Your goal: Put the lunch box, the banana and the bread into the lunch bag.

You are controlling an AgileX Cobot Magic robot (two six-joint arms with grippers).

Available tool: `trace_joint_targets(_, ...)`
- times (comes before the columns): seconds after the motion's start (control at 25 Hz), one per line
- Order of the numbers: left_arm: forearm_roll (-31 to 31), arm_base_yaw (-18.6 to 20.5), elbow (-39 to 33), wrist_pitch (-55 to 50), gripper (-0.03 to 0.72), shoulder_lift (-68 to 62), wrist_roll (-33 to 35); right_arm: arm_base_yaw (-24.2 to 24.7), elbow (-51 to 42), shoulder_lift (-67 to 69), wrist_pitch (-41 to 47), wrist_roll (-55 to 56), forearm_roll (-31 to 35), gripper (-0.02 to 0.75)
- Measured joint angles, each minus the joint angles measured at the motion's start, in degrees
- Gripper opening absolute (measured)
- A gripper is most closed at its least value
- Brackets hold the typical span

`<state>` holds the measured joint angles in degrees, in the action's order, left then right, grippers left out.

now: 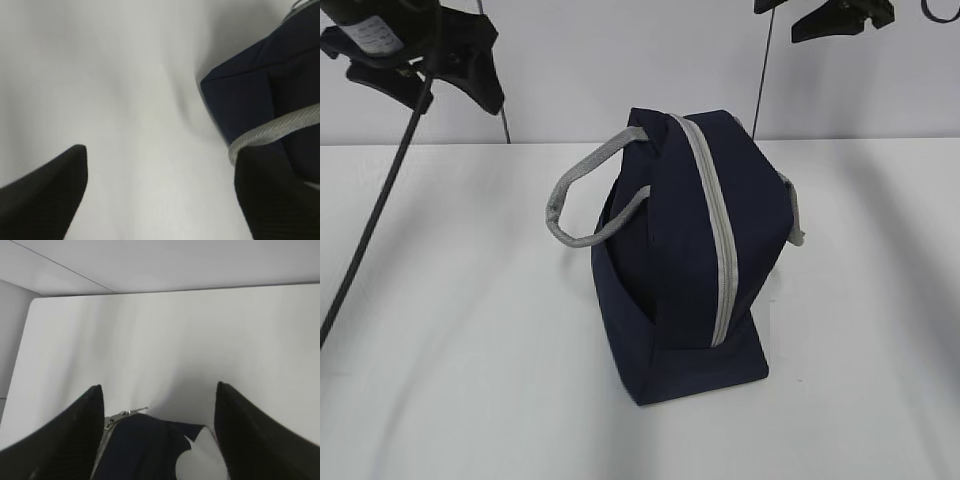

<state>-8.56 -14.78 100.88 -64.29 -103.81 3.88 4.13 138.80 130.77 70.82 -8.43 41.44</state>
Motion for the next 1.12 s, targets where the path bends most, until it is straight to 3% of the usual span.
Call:
trace_joint_targets(0.24,4.6,0.0,0.0,-5.7,0.566,3.5,-3.0,-2.1,-15.6,-12.0,0.2,0.8,-9.7,0.528)
trace_joint_targets(0.56,6.0,0.0,-3.0,-7.1,0.509,11.0,-4.3,-4.7,-37.5,-29.6,0.4,2.5,-18.6,0.528)
trace_joint_targets(0.84,7.0,0.0,-17.0,-7.1,0.508,23.5,-5.7,-4.8,-54.2,-45.7,0.4,3.5,-24.2,0.528)
trace_joint_targets(1.12,7.1,0.0,-32.8,-7.3,0.508,39.5,-5.9,-4.9,-72.2,-65.5,-1.0,3.7,-25.8,0.529)
